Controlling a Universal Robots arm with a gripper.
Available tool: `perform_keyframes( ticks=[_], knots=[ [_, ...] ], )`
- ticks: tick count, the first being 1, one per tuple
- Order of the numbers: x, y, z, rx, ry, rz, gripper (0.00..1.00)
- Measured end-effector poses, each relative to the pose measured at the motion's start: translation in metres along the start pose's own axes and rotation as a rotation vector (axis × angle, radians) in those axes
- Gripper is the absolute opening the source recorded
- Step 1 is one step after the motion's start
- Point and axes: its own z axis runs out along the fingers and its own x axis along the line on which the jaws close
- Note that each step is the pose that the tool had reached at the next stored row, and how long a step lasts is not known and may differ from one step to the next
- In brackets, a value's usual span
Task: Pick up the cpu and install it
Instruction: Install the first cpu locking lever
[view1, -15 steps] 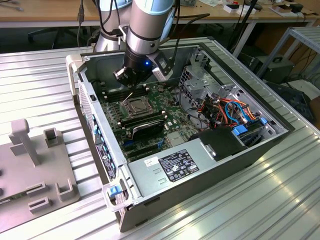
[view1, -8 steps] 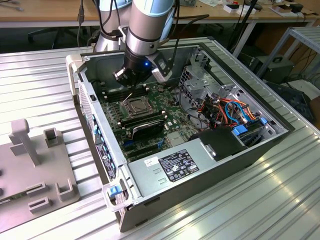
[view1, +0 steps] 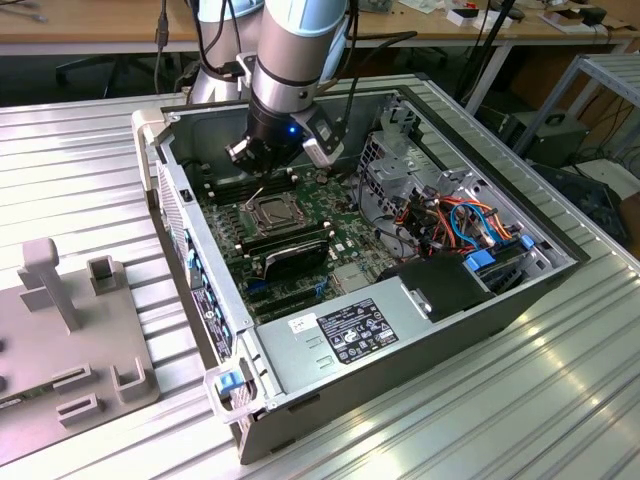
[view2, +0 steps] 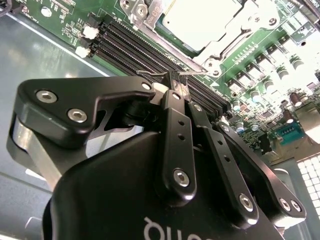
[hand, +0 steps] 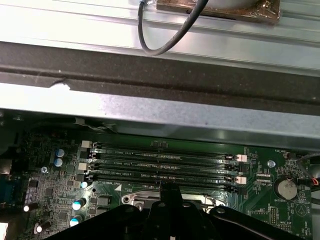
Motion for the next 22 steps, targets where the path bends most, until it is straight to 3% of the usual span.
perform_keyframes(
  ticks=[13,22],
  knots=[
    [0.0006,0.0014,-0.0007,-0.0005,-0.0001,0.000,0.11],
    [0.0006,0.0016,0.0023,-0.0094,-0.0010,0.000,0.11]
  ],
)
